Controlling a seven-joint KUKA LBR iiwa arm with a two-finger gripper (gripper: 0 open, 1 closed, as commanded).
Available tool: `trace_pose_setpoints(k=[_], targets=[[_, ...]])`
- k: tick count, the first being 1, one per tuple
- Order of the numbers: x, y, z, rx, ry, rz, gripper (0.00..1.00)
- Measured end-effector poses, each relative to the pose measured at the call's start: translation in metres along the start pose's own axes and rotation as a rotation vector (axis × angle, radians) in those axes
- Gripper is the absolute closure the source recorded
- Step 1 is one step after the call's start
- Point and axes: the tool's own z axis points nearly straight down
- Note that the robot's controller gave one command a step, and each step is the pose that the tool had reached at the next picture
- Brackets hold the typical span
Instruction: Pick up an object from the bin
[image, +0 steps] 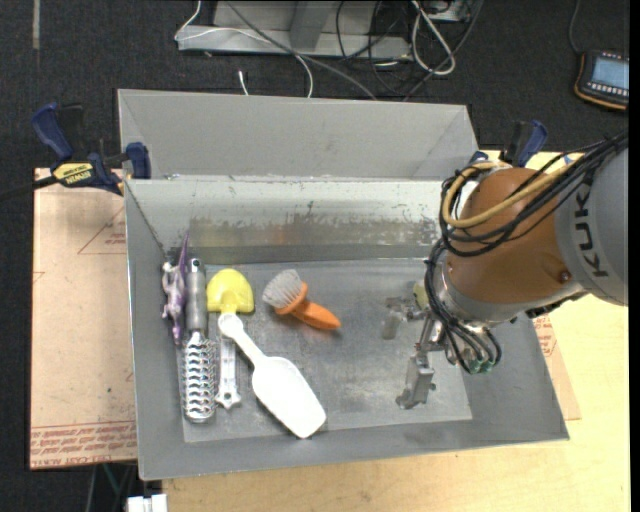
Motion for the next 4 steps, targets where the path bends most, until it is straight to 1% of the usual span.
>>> trace_pose_setpoints(k=[1, 2, 3, 4], targets=[[-0.002, 0.000, -0.004, 0.000, -0.008, -0.001, 0.00], [-0.083, -0.079, 0.091, 0.004, -0.014, -0.457, 0.00], [-0.105, -0.129, 0.046, 0.003, -0.018, -0.241, 0.00], [-0.152, -0.135, 0.076, -0.010, -0.010, -0.748, 0.00]])
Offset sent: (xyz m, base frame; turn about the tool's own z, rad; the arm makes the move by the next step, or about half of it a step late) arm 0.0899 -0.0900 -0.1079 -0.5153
